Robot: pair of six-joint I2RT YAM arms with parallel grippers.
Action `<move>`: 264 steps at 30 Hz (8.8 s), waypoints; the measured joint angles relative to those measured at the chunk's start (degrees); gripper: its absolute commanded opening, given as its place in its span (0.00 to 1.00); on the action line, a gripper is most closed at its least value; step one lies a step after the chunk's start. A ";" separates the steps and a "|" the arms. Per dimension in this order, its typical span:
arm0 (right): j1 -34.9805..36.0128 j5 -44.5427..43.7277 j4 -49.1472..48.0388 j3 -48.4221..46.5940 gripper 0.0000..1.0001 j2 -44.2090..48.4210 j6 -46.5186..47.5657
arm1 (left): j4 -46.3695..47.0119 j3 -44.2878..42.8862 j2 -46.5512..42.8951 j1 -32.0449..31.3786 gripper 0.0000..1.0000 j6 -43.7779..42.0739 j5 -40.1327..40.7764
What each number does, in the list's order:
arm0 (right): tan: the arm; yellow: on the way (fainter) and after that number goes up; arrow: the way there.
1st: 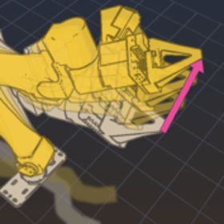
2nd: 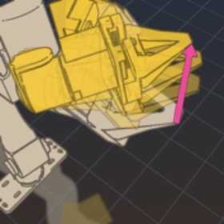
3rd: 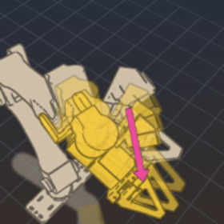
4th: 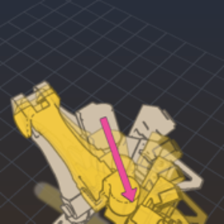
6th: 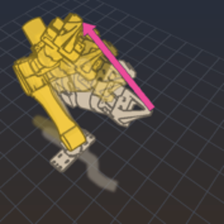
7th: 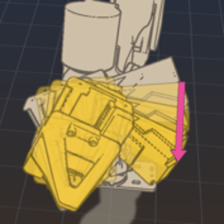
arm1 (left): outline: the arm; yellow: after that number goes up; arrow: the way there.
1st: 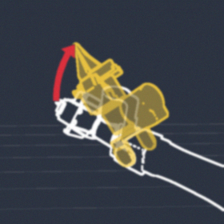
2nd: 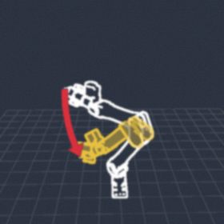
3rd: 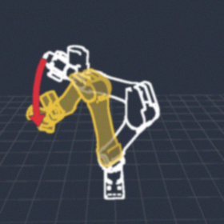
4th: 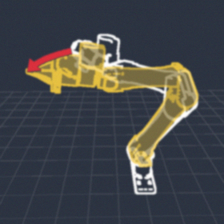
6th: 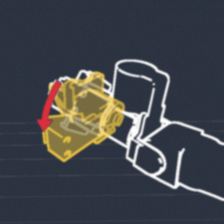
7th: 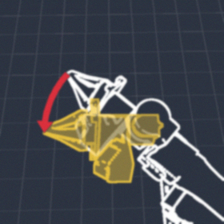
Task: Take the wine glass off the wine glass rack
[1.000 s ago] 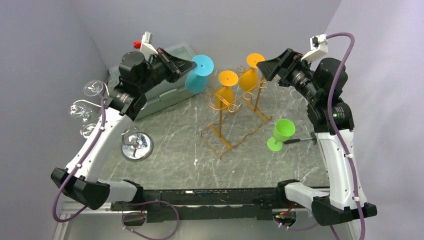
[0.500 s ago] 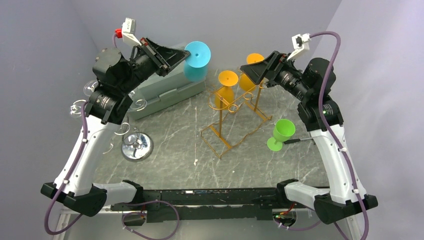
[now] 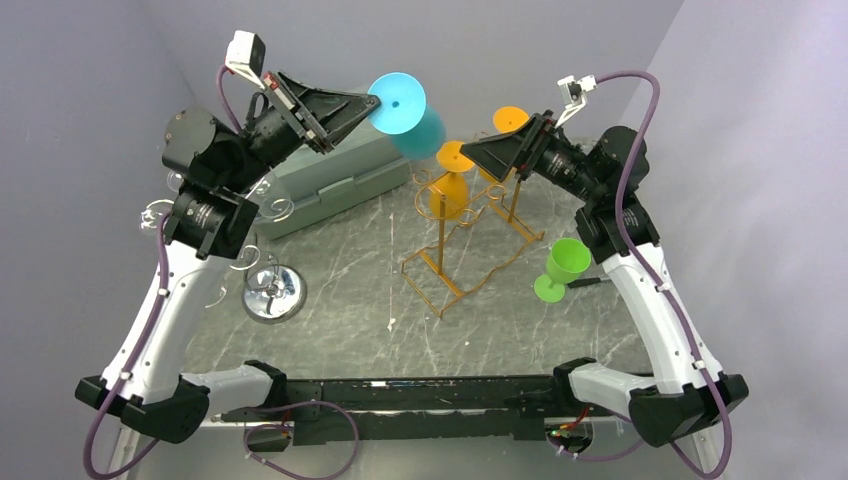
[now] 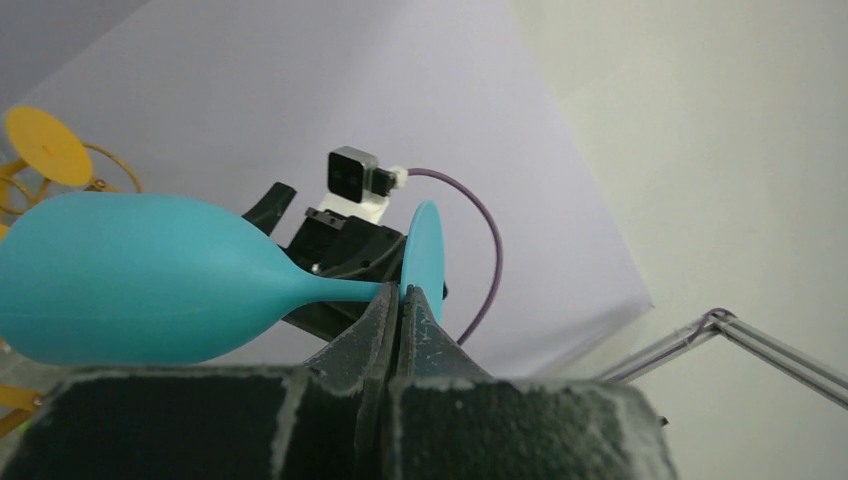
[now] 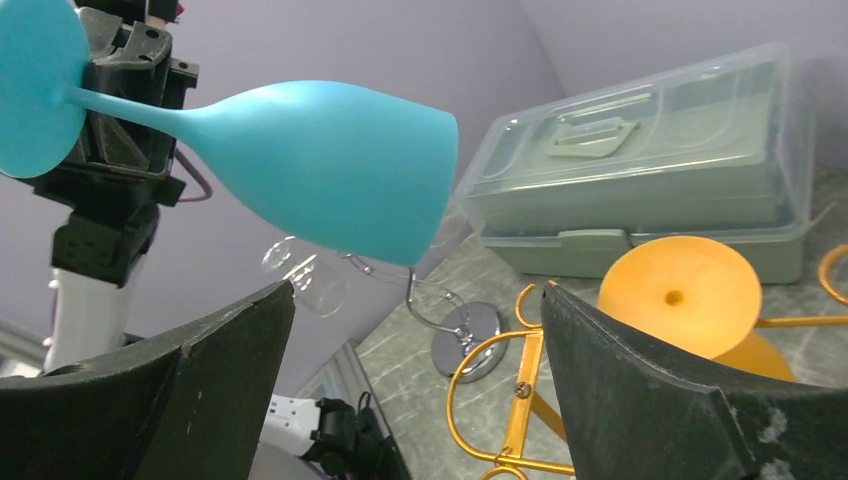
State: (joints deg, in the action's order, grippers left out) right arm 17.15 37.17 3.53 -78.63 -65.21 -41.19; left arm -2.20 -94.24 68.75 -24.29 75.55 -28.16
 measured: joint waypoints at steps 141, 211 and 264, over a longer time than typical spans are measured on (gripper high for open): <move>23.37 -49.44 65.51 7.67 0.66 9.38 6.67 | -35.67 -0.63 0.44 -11.82 0.99 -45.18 23.39; -4.68 -15.26 35.21 -6.51 0.71 2.23 12.35 | -20.52 -10.19 30.97 -7.80 0.33 -29.86 7.34; -4.68 -14.10 33.20 -4.81 0.70 2.21 10.47 | -1.97 -2.51 29.64 -2.80 0.00 -11.30 0.35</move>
State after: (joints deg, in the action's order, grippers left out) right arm 12.47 23.07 36.73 -83.44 -63.00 -30.72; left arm -4.16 -96.75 98.39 -27.09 64.25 -27.81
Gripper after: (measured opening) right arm 0.701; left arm 0.014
